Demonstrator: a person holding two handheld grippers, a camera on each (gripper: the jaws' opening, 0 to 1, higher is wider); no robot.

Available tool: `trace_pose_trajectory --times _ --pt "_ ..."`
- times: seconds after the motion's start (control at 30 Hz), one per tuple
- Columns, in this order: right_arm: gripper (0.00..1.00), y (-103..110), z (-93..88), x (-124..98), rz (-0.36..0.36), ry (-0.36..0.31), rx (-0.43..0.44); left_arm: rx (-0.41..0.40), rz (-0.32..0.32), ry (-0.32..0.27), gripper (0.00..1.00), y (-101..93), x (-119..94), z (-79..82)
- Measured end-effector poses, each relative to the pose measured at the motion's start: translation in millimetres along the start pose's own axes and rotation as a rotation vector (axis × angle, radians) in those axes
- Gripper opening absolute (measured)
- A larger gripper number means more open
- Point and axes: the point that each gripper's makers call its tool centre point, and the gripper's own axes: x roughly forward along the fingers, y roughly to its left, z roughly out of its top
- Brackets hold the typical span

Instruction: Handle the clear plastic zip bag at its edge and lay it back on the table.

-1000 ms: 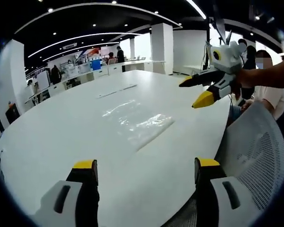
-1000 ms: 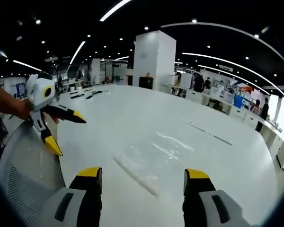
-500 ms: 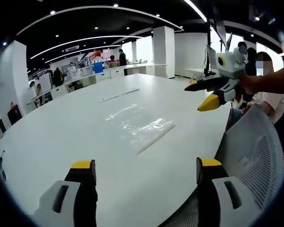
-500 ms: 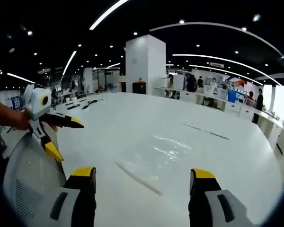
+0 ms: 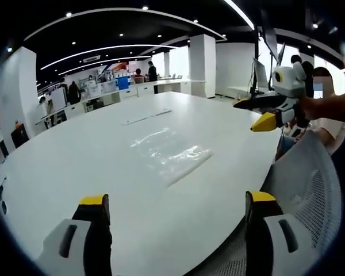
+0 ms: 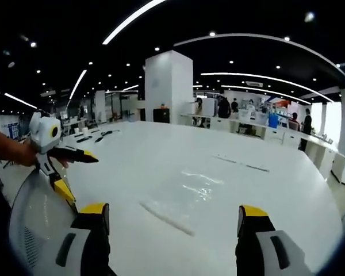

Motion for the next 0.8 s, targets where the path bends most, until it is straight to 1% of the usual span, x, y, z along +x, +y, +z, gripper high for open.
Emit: trace_pose_trajectory --times 0.13,0.2,0.27,0.4,0.57,0.8 --pt "0.94 1 -6.7 -5 -0.008 0.005 -0.008 -0.003 -0.002 -0.011 0.99 -4.4 -3 0.4" --pt "0.95 3 -9.8 -7 -0.012 0.008 -0.005 -0.007 -0.005 -0.016 0.99 -3.6 -4 -0.3" --pt "0.95 5 -13.0 -8 -0.015 0.009 -0.005 -0.002 -0.007 -0.005 0.99 -6.4 -4 -3.5" --pt "0.95 9 -20.9 -10 -0.019 0.018 0.006 0.000 -0.005 0.003 0.99 -5.4 -5 -7.7" --pt "0.95 9 -20.7 -10 -0.027 0.005 0.005 -0.016 0.002 -0.003 0.99 -6.3 -7 -8.2" --pt "0.95 7 -16.7 -13 -0.042 -0.021 0.002 -0.018 0.008 -0.014 0.99 -6.6 -8 -8.4"
